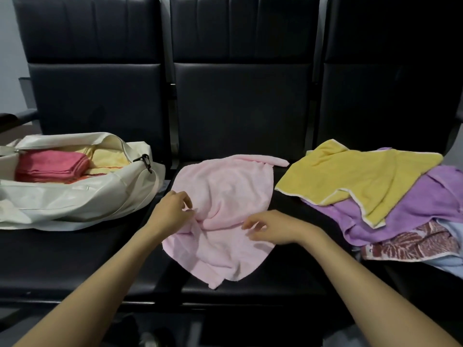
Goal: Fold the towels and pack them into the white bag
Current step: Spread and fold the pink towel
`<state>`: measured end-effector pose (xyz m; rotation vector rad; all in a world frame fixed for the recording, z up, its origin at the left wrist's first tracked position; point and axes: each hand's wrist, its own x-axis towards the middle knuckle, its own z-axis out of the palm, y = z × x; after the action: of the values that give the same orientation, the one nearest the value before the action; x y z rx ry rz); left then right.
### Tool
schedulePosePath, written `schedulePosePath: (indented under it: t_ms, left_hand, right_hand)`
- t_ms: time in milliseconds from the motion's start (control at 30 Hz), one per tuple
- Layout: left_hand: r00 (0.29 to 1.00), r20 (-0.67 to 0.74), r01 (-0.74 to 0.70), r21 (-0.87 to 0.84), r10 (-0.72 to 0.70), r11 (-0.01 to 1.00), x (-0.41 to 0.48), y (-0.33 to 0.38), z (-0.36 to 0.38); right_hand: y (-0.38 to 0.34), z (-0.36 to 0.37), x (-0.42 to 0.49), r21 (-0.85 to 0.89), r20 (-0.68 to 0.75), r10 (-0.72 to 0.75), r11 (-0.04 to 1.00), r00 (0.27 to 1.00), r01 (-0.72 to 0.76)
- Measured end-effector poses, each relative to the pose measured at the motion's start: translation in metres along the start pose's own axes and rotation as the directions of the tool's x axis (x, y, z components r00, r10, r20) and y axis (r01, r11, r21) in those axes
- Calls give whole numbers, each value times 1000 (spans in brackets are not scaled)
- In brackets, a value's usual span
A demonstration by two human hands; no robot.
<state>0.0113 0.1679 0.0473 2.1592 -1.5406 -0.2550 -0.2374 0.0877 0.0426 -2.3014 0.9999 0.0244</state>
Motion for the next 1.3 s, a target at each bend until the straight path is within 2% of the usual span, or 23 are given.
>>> schedulePosePath:
  t_ms: [67, 133, 200, 300, 400, 533, 633, 667, 733, 800, 833, 900, 967, 1033, 1067, 1133, 1200, 1267, 1300]
  left_hand:
    - [997, 73, 30, 49, -34, 998, -7, -4, -2]
    - [969, 237, 68, 19, -70, 998, -16, -8, 1]
    - [928, 364, 86, -21, -72, 996, -26, -10, 4]
    - [895, 441, 45, 66, -69, 997, -39, -5, 14]
    - [903, 421, -8, 213, -85, 977, -47, -2, 33]
    - [948, 312, 23, 121, -60, 992, -30, -27, 27]
    - [958, 285, -110, 261, 33, 959, -21, -41, 13]
    - [944, 326, -142, 253, 54, 957, -22, -41, 9]
    - [872, 486, -162, 160, 66, 974, -26, -34, -2]
    - [794, 608, -93, 109, 7, 990, -28, -26, -13]
    - [784, 620, -47, 95, -22, 994, -28, -23, -16]
    - [807, 584, 32, 113, -93, 993, -28, -20, -15]
    - [849, 503, 48, 235, -164, 971, -28, -19, -3]
    - [866, 476, -74, 420, -150, 904, -30, -18, 13]
    - [885, 453, -107, 430, -111, 897, -30, -16, 16]
    - [925, 380, -153, 368, 2, 917, -28, -13, 16]
    - [918, 382, -217, 265, 104, 940, -29, -7, 16]
    - [862, 504, -152, 160, 52, 975, -35, -2, 18]
    - [829, 559, -140, 174, 19, 975, -37, -1, 21]
  right_hand:
    - [-4, 12, 1, -124, 58, -32, 992, 998, 39]
    - [-4, 16, 0, -246, 49, -28, 969, 998, 39]
    - [1, 13, -3, -358, 18, 41, 933, 999, -32]
    - [12, 4, -8, -452, -27, 178, 876, 984, -171]
    - [18, -6, -16, -453, -70, 278, 847, 958, -279]
    - [15, -11, -26, -432, -31, 341, 843, 939, -321]
    - [15, -9, -31, -403, -24, 322, 863, 947, -304]
    - [14, -8, -32, -400, -41, 298, 870, 954, -289]
    - [16, -6, -30, -334, -43, 243, 911, 969, -243]
    - [16, -3, -26, -262, 11, 163, 953, 986, -155]
    - [15, -2, -24, -265, 44, 126, 958, 991, -110]
    - [10, 0, -22, -285, 87, 89, 957, 992, -61]
    - [6, 2, -20, -253, 148, 85, 966, 985, -46]
    - [4, 4, -21, -195, 243, 59, 981, 968, -11]
    - [4, 4, -21, -140, 269, 40, 990, 962, -2]
    - [7, 5, -20, -71, 224, 22, 997, 974, -6]
    - [11, 3, -19, -104, 138, 8, 995, 990, 7]
    - [15, 3, -20, -168, 115, 40, 986, 993, -20]
    - [16, 3, -20, -198, 124, 66, 979, 990, -40]
